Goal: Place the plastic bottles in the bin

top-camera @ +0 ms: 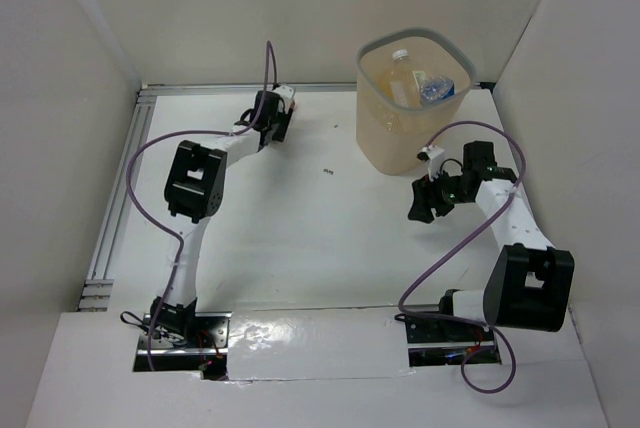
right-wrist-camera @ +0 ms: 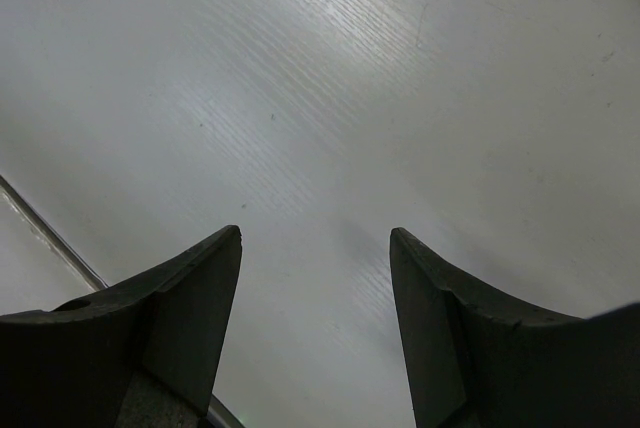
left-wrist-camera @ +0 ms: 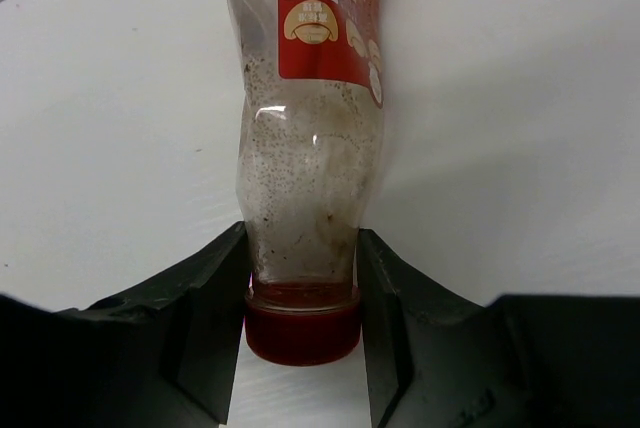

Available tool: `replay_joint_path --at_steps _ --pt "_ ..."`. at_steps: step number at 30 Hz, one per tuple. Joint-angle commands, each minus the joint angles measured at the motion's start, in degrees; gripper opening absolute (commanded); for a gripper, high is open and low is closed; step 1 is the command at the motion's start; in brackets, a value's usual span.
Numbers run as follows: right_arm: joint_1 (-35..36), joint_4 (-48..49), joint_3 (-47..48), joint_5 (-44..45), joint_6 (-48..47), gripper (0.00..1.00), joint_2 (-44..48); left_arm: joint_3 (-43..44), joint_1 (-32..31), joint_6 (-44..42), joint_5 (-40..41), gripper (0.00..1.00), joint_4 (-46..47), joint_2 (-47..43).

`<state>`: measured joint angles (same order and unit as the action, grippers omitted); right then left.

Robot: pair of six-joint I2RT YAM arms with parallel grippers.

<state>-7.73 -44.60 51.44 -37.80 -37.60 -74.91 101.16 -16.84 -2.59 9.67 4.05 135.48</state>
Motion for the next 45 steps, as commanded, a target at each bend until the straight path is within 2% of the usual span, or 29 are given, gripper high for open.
replay_joint_path --at_steps 1,2,4,6,7,12,16,19,22,23,25,27,29,30,34,37,38,39,41,43,45 --pt "1.0 -0.8 2.3 -1.5 -0.8 0.68 1.2 1.8 -2.1 2.0 -3.2 0.19 -7.8 -2.8" --pt "1.0 -0.8 2.3 -1.5 -0.8 0.67 1.8 2.9 -3.3 2.0 -4.6 0.18 -9.7 -4.5" --pt "1.5 -0.8 2.3 -2.1 -0.8 0.38 1.8 6.8 -4.5 3.7 -8.9 0.09 -14.1 -7.1" --pt "2.7 -0.8 2.3 -1.5 -1.5 0.09 1.8 5.7 -7.3 4.3 -10.3 0.06 -16.1 -13.9" --pt "4.0 -0.8 1.7 -1.0 -1.5 0.00 1.8 4.6 -8.4 4.9 -10.9 0.05 -15.6 -16.6" --pt "6.7 1.3 0.6 0.9 -0.7 0.00 1.8 0.7 -12.9 9.2 -10.4 0.02 -12.8 -29.8" --pt "6.7 1.8 0.1 0.9 -0.2 0.00 2.4 -0.4 -14.6 13.0 -10.9 0.02 -10.9 -36.5" --pt "6.7 2.3 0.1 0.9 -0.2 0.02 3.5 4.4 -17.4 13.5 -12.3 0.02 -10.4 -37.2" --pt "6.7 2.3 0.1 0.9 1.0 0.06 4.8 9.5 -20.0 13.5 -14.1 0.03 -9.8 -34.2" --pt "6.7 2.3 0.1 0.9 1.0 0.08 4.8 10.9 -20.0 15.0 -16.9 0.03 -9.0 -32.9" --pt "6.7 2.8 0.1 0.9 1.7 0.14 5.5 14.5 -21.8 16.5 -19.0 0.05 -8.4 -28.0" --pt "6.7 2.9 0.1 0.9 2.9 0.25 7.1 20.2 -23.8 17.3 -19.5 0.06 -7.4 -24.8" --pt "6.7 2.9 0.1 1.5 2.9 0.31 7.9 22.1 -24.3 19.3 -17.6 0.09 -5.2 -21.7" --pt "6.1 2.9 0.1 1.5 2.9 0.32 8.6 22.1 -24.3 21.3 -14.7 0.14 -2.1 -21.1" --pt "5.5 1.8 0.1 2.0 2.9 0.37 10.2 22.1 -24.3 23.4 -10.7 0.19 2.9 -18.6" --pt "4.9 1.8 -0.5 2.0 2.3 0.41 10.8 25.8 -24.3 23.9 -9.7 0.29 3.4 -15.2" --pt "4.9 1.8 -0.5 2.0 2.3 0.47 11.4 27.2 -24.3 23.9 -9.7 0.34 2.4 -14.1" --pt "4.4 1.8 -0.5 2.0 2.3 0.54 11.4 30.2 -24.3 23.9 -9.1 0.52 0.6 -13.1" --pt "4.4 1.8 -0.5 2.6 2.3 0.69 11.4 31.7 -24.3 23.9 -9.1 0.68 0.0 -11.8" --pt "3.9 1.8 -0.5 2.6 2.3 0.71 11.4 31.7 -24.3 23.9 -9.1 0.93 0.0 -11.8" --pt "3.9 1.8 -0.5 2.6 2.3 0.72 11.4 31.7 -23.8 24.6 -9.1 1.00 0.0 -11.8"
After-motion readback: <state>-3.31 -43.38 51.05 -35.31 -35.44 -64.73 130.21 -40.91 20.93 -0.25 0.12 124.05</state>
